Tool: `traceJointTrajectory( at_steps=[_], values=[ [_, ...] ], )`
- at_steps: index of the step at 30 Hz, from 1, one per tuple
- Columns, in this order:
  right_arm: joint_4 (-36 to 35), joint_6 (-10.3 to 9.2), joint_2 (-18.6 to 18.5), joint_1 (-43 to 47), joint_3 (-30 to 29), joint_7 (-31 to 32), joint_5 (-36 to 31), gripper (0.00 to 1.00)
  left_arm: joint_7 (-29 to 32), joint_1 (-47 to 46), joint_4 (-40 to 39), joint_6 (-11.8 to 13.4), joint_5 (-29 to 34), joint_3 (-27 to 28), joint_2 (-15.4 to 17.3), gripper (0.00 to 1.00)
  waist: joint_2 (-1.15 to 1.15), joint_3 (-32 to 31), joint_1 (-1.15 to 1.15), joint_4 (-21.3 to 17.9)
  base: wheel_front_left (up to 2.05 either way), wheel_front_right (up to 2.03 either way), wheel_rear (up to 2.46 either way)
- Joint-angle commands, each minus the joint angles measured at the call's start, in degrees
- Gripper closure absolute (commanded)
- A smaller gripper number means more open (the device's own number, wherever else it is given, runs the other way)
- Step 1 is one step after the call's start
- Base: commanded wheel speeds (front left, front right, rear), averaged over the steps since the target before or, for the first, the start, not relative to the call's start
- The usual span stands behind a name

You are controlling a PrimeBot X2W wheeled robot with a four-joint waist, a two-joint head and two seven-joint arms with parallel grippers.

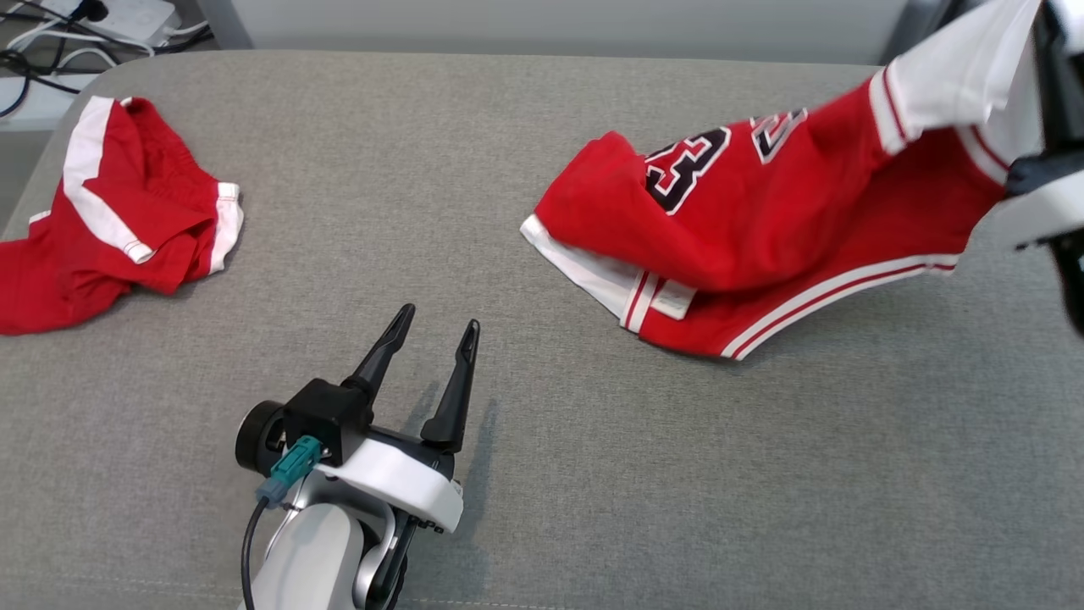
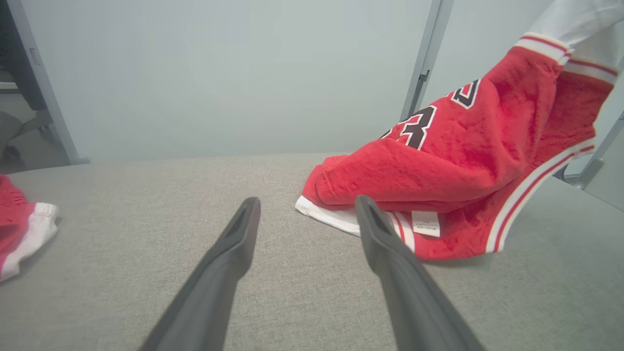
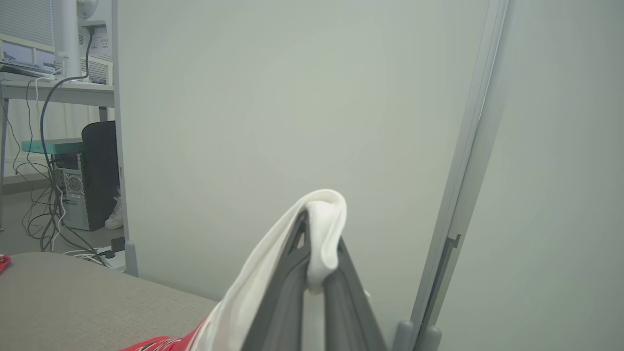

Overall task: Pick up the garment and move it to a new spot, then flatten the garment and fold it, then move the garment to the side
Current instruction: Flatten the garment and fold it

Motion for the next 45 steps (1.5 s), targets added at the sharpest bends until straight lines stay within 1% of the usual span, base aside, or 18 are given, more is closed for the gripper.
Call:
traceJointTrajectory(
  at_steps=[1,5,9,12,13,16,17,23,30,32,33,35,38,45],
  values=[
    [-2.3,0.07,-1.1,-2.3,0.3,-0.2,-0.4,1.0,-0.6,-2.4,-1.2,-0.3,-0.6,1.4,0.6,0.0,0.0,-0.2,0.0,-0.5,0.0,0.0,0.0],
    [-3.4,0.07,-2.5,-5.9,0.9,1.1,-2.4,1.0,-0.6,-3.1,-0.8,-0.5,-0.8,0.4,0.6,0.0,0.0,-0.6,0.0,-1.1,0.0,0.0,0.0],
    [-2.5,0.07,-3.7,-8.8,1.2,2.7,-4.2,1.0,-0.6,-4.0,-0.3,-0.7,-1.6,-1.3,0.6,0.0,0.0,-1.0,0.0,-0.4,0.0,0.0,0.0],
    [-0.6,0.07,-4.1,-9.2,0.4,4.3,-5.6,1.0,-0.6,-4.8,0.2,-0.8,-1.5,-2.6,0.6,0.0,0.0,-1.1,0.0,0.0,0.0,0.0,0.0],
    [1.4,0.07,-4.2,-8.3,-1.1,5.5,-6.5,1.0,-0.6,-5.6,0.7,-0.9,-1.3,-3.3,0.6,0.0,0.0,-0.9,0.0,0.1,0.0,0.0,0.0],
    [4.3,0.07,-4.1,-6.0,-2.8,7.4,-8.4,1.0,-0.6,-7.0,2.1,-1.4,-0.8,-4.6,0.6,0.0,0.0,-0.5,0.0,-0.1,0.0,0.0,0.0],
    [5.7,0.07,-3.6,-4.1,-3.3,8.3,-9.5,1.0,-0.6,-8.4,3.8,-1.9,-0.3,-5.5,0.6,0.0,0.0,-0.1,0.0,-0.5,0.0,0.0,0.0],
    [7.7,0.07,-0.7,0.1,-3.6,8.4,-9.4,1.0,-0.6,-16.3,13.0,-3.1,1.8,-9.5,0.6,0.0,0.0,2.2,0.0,-2.7,0.0,0.0,0.0],
    [9.3,0.07,2.6,2.0,-4.4,6.6,-10.1,1.0,-0.6,-26.7,21.9,-3.4,-0.1,-13.4,0.6,0.0,0.0,6.2,0.0,-6.1,0.0,0.0,0.0],
    [9.7,0.07,3.9,2.1,-4.2,5.8,-10.3,1.0,-0.6,-29.0,23.6,-3.4,-2.2,-15.0,0.6,0.0,0.0,7.3,0.0,-7.3,0.0,0.0,0.0],
    [9.7,0.07,3.9,2.1,-4.2,5.8,-10.3,1.0,-0.6,-29.0,23.6,-3.4,-2.2,-15.0,0.6,0.0,0.0,7.3,0.0,-7.3,0.0,0.0,0.0],
    [10.1,0.07,5.1,2.0,-3.7,5.1,-10.4,1.0,-0.6,-31.0,25.2,-3.4,-5.2,-16.6,0.6,0.0,0.0,8.1,0.0,-8.4,0.0,0.0,0.0],
    [10.7,0.07,6.6,1.7,-3.0,4.1,-10.4,1.0,-0.6,-34.3,28.3,-3.4,-7.8,-18.4,0.6,0.0,0.0,9.0,0.0,-10.0,0.0,0.0,0.0],
    [12.0,0.07,9.5,0.5,-1.6,2.3,-10.0,1.0,2.4,-40.3,35.0,-3.4,-14.0,-20.5,0.6,0.0,0.0,10.5,0.0,-13.0,0.0,0.0,0.0]
  ],
)
